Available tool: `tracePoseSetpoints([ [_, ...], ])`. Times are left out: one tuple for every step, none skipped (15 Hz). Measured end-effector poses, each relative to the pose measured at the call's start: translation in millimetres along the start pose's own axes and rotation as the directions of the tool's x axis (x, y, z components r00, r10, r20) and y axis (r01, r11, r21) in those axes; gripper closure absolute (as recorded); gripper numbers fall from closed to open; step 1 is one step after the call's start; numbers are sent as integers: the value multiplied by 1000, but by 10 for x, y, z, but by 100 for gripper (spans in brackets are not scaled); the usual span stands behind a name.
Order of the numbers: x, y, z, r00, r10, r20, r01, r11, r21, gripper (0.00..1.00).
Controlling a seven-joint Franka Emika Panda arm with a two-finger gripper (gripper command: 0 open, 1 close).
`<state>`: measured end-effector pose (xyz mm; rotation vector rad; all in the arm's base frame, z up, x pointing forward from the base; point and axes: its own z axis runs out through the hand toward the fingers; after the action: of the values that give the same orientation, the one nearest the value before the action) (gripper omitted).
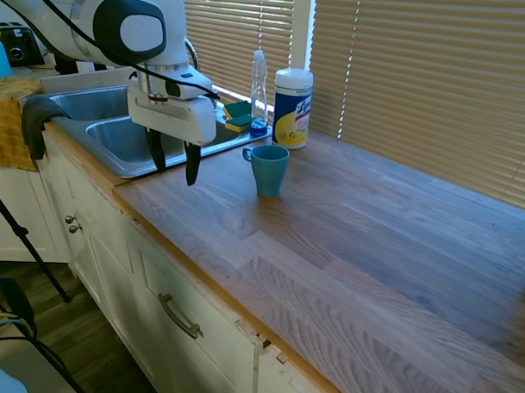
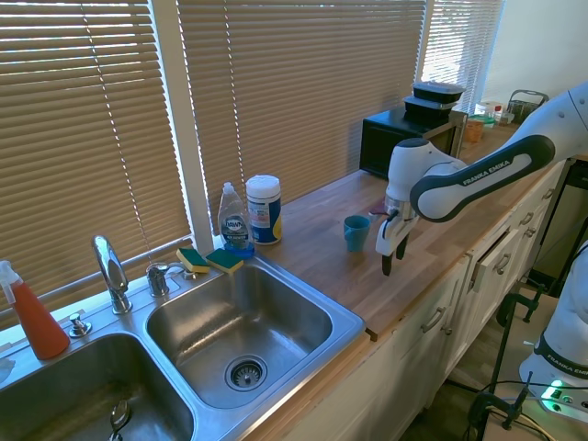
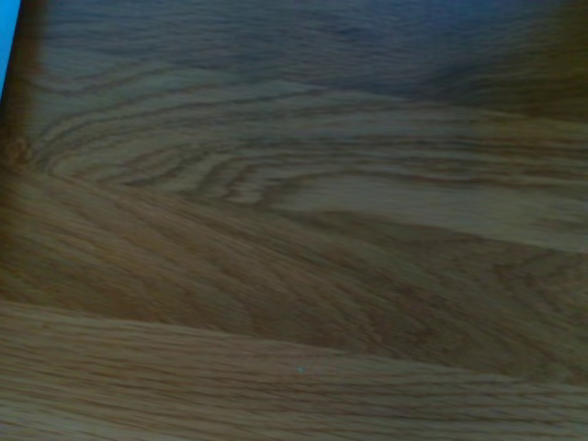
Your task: Put the mug in the sink
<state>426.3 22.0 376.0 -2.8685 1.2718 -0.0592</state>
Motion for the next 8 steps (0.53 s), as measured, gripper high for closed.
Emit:
tracePoseSetpoints([
  [0, 0, 3, 1000, 0, 1, 0, 1000, -1, 0],
  [0, -1, 3, 1000, 0, 1, 0, 1000, 0, 0],
  [4, -6, -6, 1000, 3, -1, -3, 1000, 1, 0],
  [15, -21, -34, 1000, 9, -4, -9, 1000, 7, 0],
  [37, -46, -84, 1000, 21, -5, -21, 1000, 19, 0],
  [74, -72, -157, 999, 36, -5, -36, 999, 33, 0],
  [134, -85, -242, 998, 56, -6, -56, 997, 45, 0],
  [215, -79, -329, 997, 81, -6, -81, 995, 60, 0],
])
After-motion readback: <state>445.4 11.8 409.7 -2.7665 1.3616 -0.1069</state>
